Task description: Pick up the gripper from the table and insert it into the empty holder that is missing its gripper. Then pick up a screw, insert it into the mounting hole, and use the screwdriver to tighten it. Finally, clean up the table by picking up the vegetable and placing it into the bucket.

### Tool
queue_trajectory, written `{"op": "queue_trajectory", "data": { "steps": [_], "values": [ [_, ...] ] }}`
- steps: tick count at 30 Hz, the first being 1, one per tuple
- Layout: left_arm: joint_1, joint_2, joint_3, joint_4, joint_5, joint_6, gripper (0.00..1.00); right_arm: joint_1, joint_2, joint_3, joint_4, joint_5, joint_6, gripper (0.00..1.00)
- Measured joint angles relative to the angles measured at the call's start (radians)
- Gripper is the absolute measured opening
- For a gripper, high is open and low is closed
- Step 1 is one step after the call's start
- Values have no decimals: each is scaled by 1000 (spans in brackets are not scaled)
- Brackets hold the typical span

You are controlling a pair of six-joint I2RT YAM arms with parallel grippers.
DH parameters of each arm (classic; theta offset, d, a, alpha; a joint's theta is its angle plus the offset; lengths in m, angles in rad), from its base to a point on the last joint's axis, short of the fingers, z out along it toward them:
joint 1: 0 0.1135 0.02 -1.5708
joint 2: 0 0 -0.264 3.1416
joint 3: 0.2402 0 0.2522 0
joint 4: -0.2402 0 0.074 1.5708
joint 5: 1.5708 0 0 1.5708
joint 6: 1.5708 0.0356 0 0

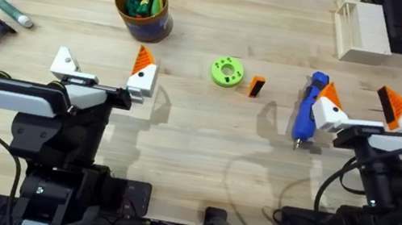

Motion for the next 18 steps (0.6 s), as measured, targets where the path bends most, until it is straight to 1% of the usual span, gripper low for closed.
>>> {"op": "queue_trajectory", "data": {
  "steps": [6, 8, 10, 13, 14, 16, 18],
  "values": [
    [0, 0, 0, 10, 0, 0, 985, 0, 0, 0, 9, -3, 3, 993],
    [0, 0, 0, 28, 0, 1, 985, -1, 0, 0, 42, -4, 3, 993],
    [0, 0, 1, 33, 0, 6, 985, -2, 0, 0, 110, -4, 3, 993],
    [0, 0, 18, 11, 0, 17, 985, -2, 0, 5, 172, -6, 6, 993],
    [0, 2, 101, -59, -2, 23, 985, -2, 0, 46, 126, -7, 18, 993],
    [0, 16, 184, -124, -8, 26, 985, -2, 6, 101, 61, -7, 22, 993],
    [0, 53, 291, -217, -19, 29, 985, -2, 19, 171, 9, -10, 25, 993]
  ]
}}
